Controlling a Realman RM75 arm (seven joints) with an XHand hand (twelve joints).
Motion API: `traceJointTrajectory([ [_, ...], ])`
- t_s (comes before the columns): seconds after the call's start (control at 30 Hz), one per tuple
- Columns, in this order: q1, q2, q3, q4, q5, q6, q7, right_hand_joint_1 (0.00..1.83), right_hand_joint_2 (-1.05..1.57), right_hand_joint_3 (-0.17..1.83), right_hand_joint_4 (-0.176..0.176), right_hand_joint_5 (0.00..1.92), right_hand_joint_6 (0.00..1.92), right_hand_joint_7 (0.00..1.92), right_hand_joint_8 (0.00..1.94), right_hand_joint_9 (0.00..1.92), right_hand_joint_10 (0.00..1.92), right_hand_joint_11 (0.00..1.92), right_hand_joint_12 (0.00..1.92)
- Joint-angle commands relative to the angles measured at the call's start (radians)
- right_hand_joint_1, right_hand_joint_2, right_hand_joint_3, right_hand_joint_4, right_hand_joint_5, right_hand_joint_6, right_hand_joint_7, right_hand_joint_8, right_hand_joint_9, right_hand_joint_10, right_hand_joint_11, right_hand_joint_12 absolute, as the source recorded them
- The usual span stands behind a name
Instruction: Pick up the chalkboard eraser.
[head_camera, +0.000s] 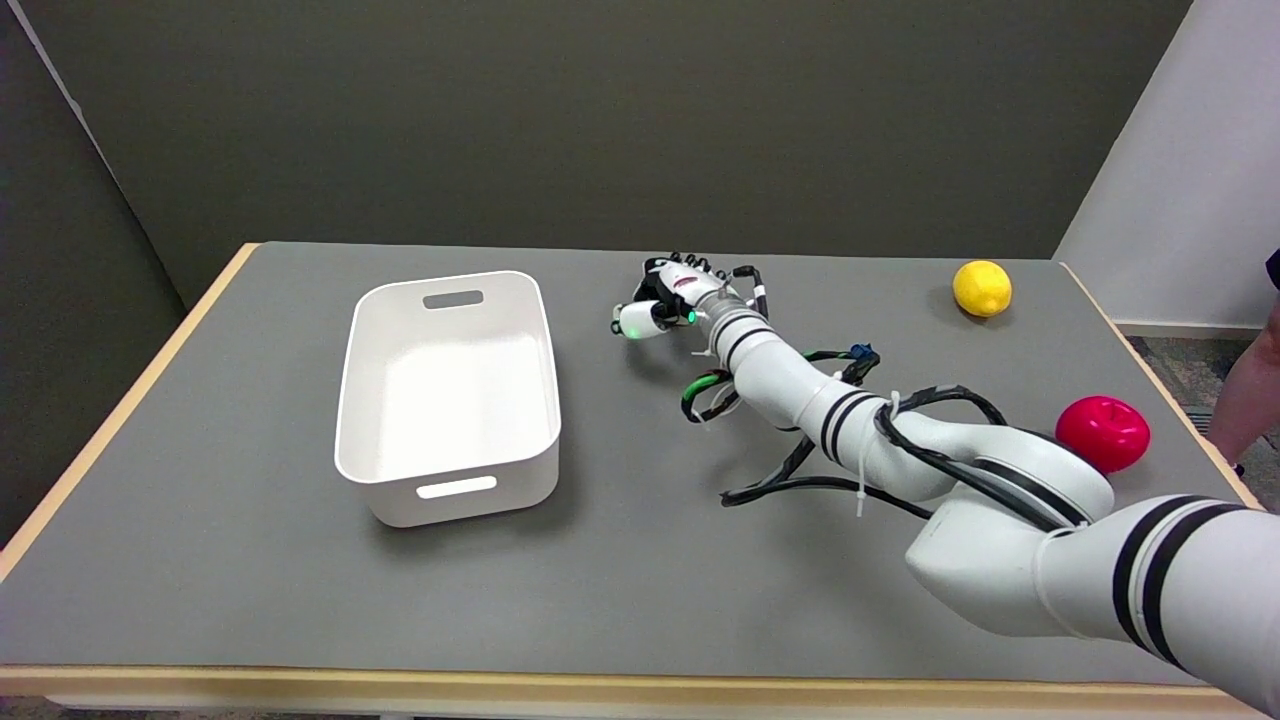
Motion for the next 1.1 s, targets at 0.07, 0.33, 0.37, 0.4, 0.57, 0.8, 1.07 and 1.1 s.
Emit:
traceJointTrajectory([
  [0.07,-0.029,0.013,0.001,0.053,-0.005,0.08,-0.005,0.62,0.96,0.88,-0.176,0.38,0.95,0.21,0.3,0.22,0.69,0.0,0.86],
  [0.33,-0.033,0.033,0.008,0.101,-0.062,0.108,0.002,0.66,0.99,0.89,-0.176,0.39,0.99,0.25,0.32,0.26,0.73,0.0,0.93],
  [0.37,-0.032,0.039,0.01,0.115,-0.066,0.118,0.002,0.66,0.99,0.89,-0.176,0.39,0.99,0.25,0.32,0.26,0.73,0.0,0.93],
  [0.4,-0.033,0.047,0.011,0.127,-0.073,0.124,0.002,0.67,1.0,0.89,-0.176,0.39,0.99,0.26,0.33,0.27,0.73,0.0,0.94],
  [0.57,-0.031,0.078,0.011,0.174,-0.098,0.128,-0.004,0.68,1.0,0.89,-0.176,0.39,1.01,0.26,0.33,0.29,0.76,0.0,0.96],
  [0.8,-0.033,0.112,0.011,0.21,-0.099,0.128,-0.005,0.7,1.01,0.88,-0.176,0.41,1.04,0.27,0.37,0.31,0.8,0.0,1.0],
  [1.07,-0.05,0.128,0.01,0.222,-0.098,0.116,0.003,0.64,0.88,0.98,-0.125,0.45,0.99,0.32,0.36,0.32,0.85,0.03,1.14],
  [1.1,-0.052,0.128,0.008,0.217,-0.098,0.115,0.003,0.59,0.85,0.98,-0.095,0.45,0.93,0.32,0.36,0.31,0.86,0.04,1.16],
])
